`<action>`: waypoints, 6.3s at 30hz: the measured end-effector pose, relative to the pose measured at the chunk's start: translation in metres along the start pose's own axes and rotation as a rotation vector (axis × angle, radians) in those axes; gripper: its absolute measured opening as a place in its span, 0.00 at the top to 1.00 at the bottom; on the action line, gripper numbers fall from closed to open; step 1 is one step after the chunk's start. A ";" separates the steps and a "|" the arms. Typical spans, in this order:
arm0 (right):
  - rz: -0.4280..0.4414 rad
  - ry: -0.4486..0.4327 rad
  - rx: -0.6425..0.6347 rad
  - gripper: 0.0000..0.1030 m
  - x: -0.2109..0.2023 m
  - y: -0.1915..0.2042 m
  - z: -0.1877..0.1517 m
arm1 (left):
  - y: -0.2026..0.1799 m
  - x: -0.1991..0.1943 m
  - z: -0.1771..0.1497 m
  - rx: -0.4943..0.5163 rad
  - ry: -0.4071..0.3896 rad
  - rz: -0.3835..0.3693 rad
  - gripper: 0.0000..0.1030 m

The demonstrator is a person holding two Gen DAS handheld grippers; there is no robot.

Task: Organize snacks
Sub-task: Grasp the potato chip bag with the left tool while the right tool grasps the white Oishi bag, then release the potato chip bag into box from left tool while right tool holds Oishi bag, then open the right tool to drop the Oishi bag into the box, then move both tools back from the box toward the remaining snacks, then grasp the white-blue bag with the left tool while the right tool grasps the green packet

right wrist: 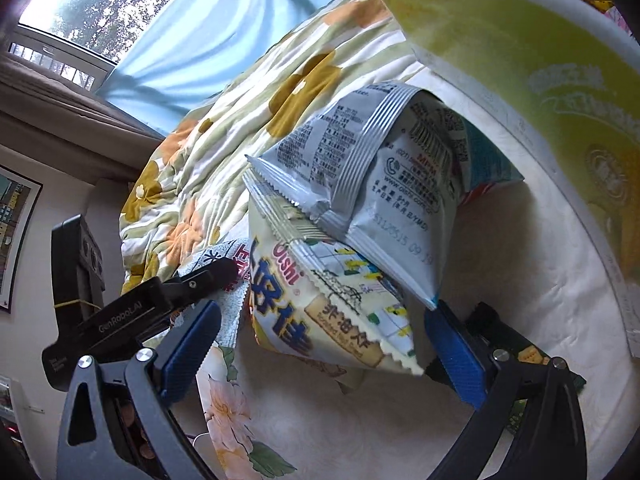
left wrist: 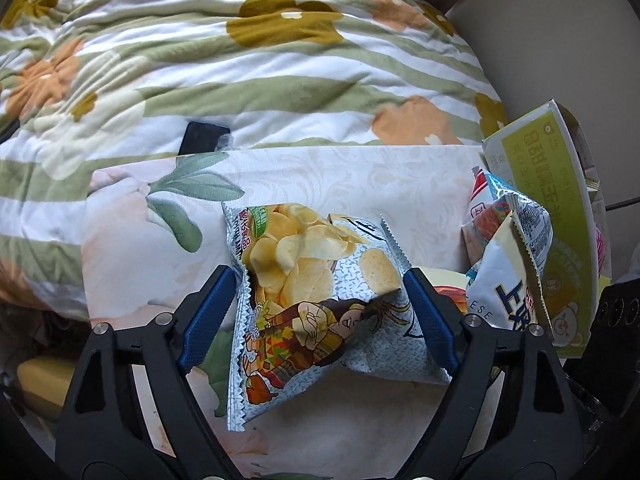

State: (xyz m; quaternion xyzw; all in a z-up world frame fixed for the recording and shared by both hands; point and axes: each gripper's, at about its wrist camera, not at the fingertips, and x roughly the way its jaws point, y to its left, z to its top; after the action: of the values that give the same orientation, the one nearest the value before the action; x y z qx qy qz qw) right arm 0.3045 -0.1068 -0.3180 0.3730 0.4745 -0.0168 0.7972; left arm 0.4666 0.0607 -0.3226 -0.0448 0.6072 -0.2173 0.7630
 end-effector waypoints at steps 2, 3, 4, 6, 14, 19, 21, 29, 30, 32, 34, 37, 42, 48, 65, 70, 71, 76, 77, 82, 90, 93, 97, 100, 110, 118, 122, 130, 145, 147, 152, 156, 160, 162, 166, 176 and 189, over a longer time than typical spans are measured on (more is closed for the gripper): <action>0.001 0.007 -0.001 0.02 0.003 -0.001 0.001 | 0.000 -0.003 -0.002 0.004 -0.005 0.005 0.21; 0.002 0.009 -0.001 0.02 0.005 -0.001 0.001 | 0.000 -0.003 -0.003 0.009 -0.006 0.010 0.22; 0.004 0.011 -0.002 0.02 0.004 -0.003 0.000 | 0.001 -0.004 -0.003 0.012 -0.007 0.010 0.25; 0.007 0.013 -0.001 0.02 0.005 -0.003 0.001 | 0.002 -0.009 -0.006 0.016 -0.013 0.011 0.29; 0.018 0.030 -0.008 0.03 0.017 0.002 0.004 | 0.016 -0.020 -0.020 0.004 -0.022 0.018 0.32; 0.007 0.046 -0.033 0.18 0.024 0.006 0.002 | 0.023 -0.027 -0.032 -0.016 -0.025 0.017 0.32; 0.005 0.051 -0.042 0.19 0.026 0.008 0.000 | 0.026 -0.029 -0.036 -0.024 -0.027 0.016 0.32; -0.003 0.061 -0.103 0.40 0.025 0.020 -0.008 | 0.032 -0.045 -0.048 -0.042 -0.050 0.014 0.33; -0.004 0.059 -0.108 0.40 0.023 0.021 -0.009 | 0.032 -0.048 -0.049 -0.043 -0.054 0.013 0.33; -0.003 0.053 -0.117 0.40 0.020 0.024 -0.011 | 0.032 -0.056 -0.051 -0.045 -0.066 0.007 0.33; -0.003 0.043 -0.133 0.41 0.015 0.029 -0.012 | 0.030 -0.065 -0.053 -0.046 -0.079 -0.001 0.35; 0.000 0.029 -0.155 0.41 0.005 0.035 -0.013 | 0.026 -0.079 -0.056 -0.041 -0.104 -0.012 0.35; -0.003 -0.005 -0.205 0.41 -0.017 0.047 -0.016 | 0.014 -0.103 -0.060 -0.035 -0.139 -0.023 0.35; 0.024 -0.054 -0.248 0.41 -0.062 0.057 -0.008 | -0.019 -0.147 -0.061 -0.021 -0.216 -0.039 0.35; 0.023 -0.235 -0.347 0.41 -0.221 -0.018 0.086 | -0.243 -0.159 -0.043 0.060 -0.370 -0.096 0.35; 0.000 -0.262 -0.322 0.41 -0.246 -0.072 0.120 | -0.315 -0.118 -0.030 0.092 -0.361 -0.105 0.35; -0.006 -0.265 -0.318 0.41 -0.249 -0.083 0.126 | -0.329 -0.108 -0.027 0.096 -0.354 -0.107 0.35; -0.027 -0.270 -0.316 0.41 -0.262 -0.116 0.150 | -0.373 -0.069 -0.019 0.123 -0.339 -0.096 0.35; -0.030 -0.272 -0.313 0.41 -0.264 -0.122 0.153 | -0.382 -0.062 -0.016 0.127 -0.334 -0.093 0.34; -0.030 -0.259 -0.315 0.41 -0.270 -0.140 0.168 | -0.394 -0.046 -0.015 0.134 -0.341 -0.008 0.01; 0.002 -0.229 -0.318 0.41 -0.264 -0.149 0.178 | -0.379 -0.054 -0.039 0.109 -0.352 0.085 0.01; 0.004 -0.224 -0.328 0.41 -0.260 -0.149 0.182 | -0.373 -0.063 -0.047 0.093 -0.363 0.094 0.01; 0.008 -0.210 -0.332 0.41 -0.253 -0.149 0.189 | -0.365 -0.072 -0.054 0.078 -0.364 0.117 0.01; 0.012 -0.191 -0.333 0.41 -0.246 -0.149 0.193 | -0.360 -0.076 -0.057 0.063 -0.357 0.133 0.01; -0.025 -0.199 -0.297 0.02 -0.226 -0.145 0.203 | -0.345 -0.079 -0.063 0.022 -0.343 0.165 0.01; -0.064 -0.224 -0.374 0.02 -0.228 -0.141 0.180 | -0.334 -0.085 -0.074 0.000 -0.343 0.170 0.01; -0.068 -0.223 -0.398 0.02 -0.232 -0.136 0.172 | -0.334 -0.095 -0.077 0.007 -0.362 0.177 0.01; -0.055 -0.223 -0.470 0.02 -0.246 -0.112 0.156 | -0.326 -0.122 -0.090 0.023 -0.404 0.186 0.01; -0.049 -0.276 -0.525 0.02 -0.252 -0.034 0.083 | -0.245 -0.180 -0.119 0.060 -0.422 0.184 0.01; -0.059 -0.284 -0.529 0.02 -0.246 -0.021 0.070 | -0.227 -0.184 -0.122 0.057 -0.414 0.181 0.01; -0.057 -0.278 -0.523 0.02 -0.229 0.006 0.042 | -0.183 -0.195 -0.126 0.051 -0.392 0.164 0.01; -0.059 -0.262 -0.515 0.02 -0.212 0.022 0.021 | -0.151 -0.198 -0.125 0.056 -0.368 0.145 0.01; -0.077 -0.257 -0.523 0.02 -0.195 0.037 0.000 | -0.124 -0.196 -0.122 0.068 -0.342 0.111 0.01; -0.088 -0.251 -0.530 0.02 -0.185 0.044 -0.011 | -0.113 -0.192 -0.119 0.082 -0.324 0.100 0.01; -0.115 -0.237 -0.543 0.02 -0.166 0.052 -0.028 | -0.094 -0.181 -0.111 0.120 -0.286 0.091 0.01; -0.218 -0.135 -0.567 0.02 -0.103 0.030 -0.060 | -0.098 -0.133 -0.067 0.244 -0.212 0.105 0.01; -0.349 -0.162 -0.552 0.02 -0.037 -0.005 -0.067 | -0.201 -0.040 0.009 0.557 -0.105 0.115 0.01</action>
State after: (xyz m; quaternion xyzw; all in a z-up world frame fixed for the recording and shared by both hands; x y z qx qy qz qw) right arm 0.2327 -0.0818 -0.3103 0.0536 0.4530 -0.0537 0.8883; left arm 0.4124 -0.1066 -0.2172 0.1896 0.4853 -0.3292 0.7875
